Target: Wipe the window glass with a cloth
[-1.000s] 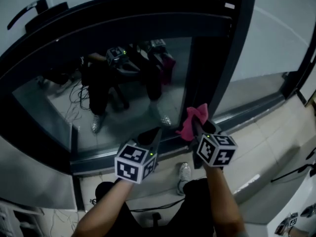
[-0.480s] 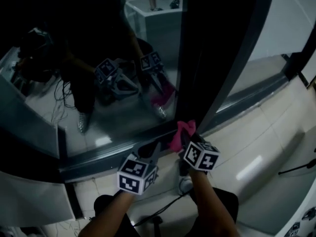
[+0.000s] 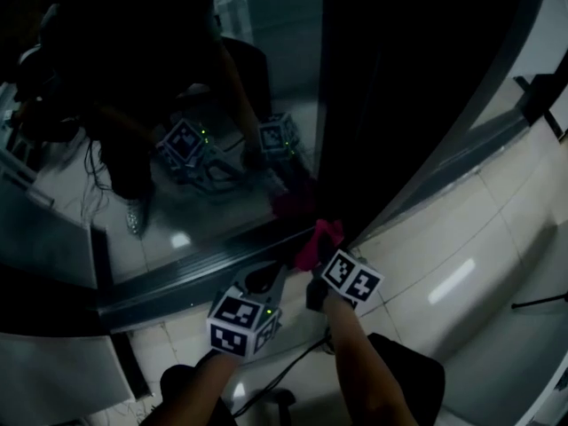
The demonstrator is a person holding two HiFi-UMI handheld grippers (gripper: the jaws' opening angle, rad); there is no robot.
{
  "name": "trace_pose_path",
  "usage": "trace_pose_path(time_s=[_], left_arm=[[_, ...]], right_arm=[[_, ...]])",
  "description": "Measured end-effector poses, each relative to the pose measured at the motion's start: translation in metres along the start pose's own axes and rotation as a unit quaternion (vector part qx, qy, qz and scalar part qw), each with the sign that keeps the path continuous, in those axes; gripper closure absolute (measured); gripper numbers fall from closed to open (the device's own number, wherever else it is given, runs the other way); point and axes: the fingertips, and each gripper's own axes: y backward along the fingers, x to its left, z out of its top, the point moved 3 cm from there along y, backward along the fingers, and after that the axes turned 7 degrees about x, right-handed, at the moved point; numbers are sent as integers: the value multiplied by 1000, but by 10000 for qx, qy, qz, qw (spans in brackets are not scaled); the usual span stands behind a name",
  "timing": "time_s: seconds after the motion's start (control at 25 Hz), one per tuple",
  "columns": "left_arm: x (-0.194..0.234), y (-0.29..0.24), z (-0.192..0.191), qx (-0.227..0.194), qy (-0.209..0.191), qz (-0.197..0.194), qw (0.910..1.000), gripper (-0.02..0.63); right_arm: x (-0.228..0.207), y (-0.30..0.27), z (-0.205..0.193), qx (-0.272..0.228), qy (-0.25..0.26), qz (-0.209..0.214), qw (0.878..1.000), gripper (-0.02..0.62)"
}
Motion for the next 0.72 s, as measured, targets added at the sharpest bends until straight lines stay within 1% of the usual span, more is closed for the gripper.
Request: trace_pose_path(time_s=[0.2, 0.32, 0.44, 0.56, 0.64, 0.72], left_arm=[[5, -3, -19, 251, 140, -62, 9996, 604], [12, -1, -20, 352, 199, -100, 9991, 604], [20, -2, -17, 453, 273, -65, 9986, 604], [22, -4, -17, 512, 348, -64, 9981, 604], [22, -5, -18, 530, 373, -54, 9979, 604], [21, -4, -17, 561, 383, -37, 9977, 604]], right_arm=[[-16, -26, -13, -20, -675, -58, 9977, 522], [-18, -38, -17, 30, -932, -207, 9954, 522], [-23, -46, -14, 29, -1049, -442, 9935, 522], [-29, -54, -12, -8, -1098, -561, 9924, 522], [-30, -58, -10, -47, -1112, -530, 9924, 522], [-27, -57, -6, -76, -1183, -375, 9922, 522]])
